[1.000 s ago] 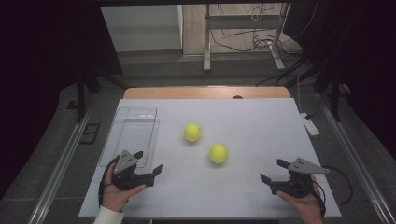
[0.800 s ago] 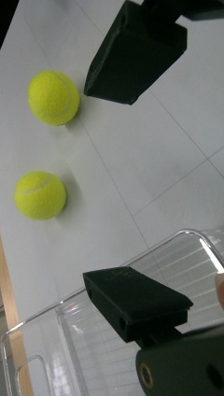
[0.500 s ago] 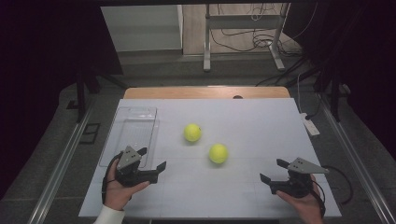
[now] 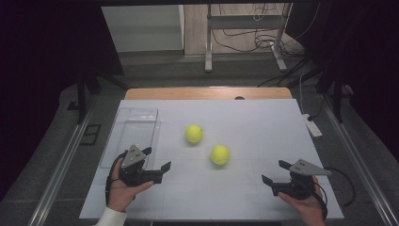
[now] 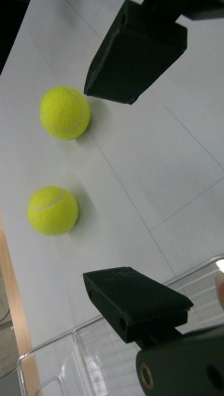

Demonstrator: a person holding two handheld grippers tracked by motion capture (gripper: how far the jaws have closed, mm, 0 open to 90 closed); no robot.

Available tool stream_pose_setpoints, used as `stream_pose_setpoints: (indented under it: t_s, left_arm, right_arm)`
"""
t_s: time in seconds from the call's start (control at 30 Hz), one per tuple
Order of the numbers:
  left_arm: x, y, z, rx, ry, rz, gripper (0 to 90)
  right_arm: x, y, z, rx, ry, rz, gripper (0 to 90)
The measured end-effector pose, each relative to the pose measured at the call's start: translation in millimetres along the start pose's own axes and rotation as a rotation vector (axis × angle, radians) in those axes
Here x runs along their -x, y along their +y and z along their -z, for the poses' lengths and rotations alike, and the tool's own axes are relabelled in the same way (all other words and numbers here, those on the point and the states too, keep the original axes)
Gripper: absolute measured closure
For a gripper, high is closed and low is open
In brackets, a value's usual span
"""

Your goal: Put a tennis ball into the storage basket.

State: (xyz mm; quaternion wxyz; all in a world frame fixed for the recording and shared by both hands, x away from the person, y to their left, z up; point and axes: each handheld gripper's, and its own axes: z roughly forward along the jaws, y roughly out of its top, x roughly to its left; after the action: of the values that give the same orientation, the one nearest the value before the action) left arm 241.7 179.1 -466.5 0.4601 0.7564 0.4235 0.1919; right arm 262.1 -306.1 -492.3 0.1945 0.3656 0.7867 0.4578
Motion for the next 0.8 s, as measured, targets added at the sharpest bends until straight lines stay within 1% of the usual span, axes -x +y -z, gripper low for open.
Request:
stream_pose_setpoints:
  t_s: [0.1,0.37,0.47,0.57,0.8]
  left_arm:
    - [1.9,2.5,-2.1,-0.011,-0.011,-0.001,11.7]
    - [8.5,8.2,-7.1,-0.018,-0.029,-0.014,11.3]
    - [9.3,9.1,-8.0,-0.017,-0.031,-0.015,11.3]
    - [11.5,10.5,-10.9,-0.019,-0.042,-0.013,11.3]
    - [19.8,14.1,-17.7,-0.026,-0.061,-0.032,11.2]
  right_arm:
    - [0.2,-0.2,-0.1,-0.002,-0.001,0.000,12.4]
    - [-0.1,-0.3,-0.1,-0.002,0.004,0.002,12.1]
    - [-0.6,-0.2,-0.3,-0.003,0.005,0.003,12.1]
    - [-0.6,-0.1,-0.6,-0.004,0.005,0.003,12.1]
    - [0.4,-0.4,-0.4,-0.004,0.004,0.001,12.1]
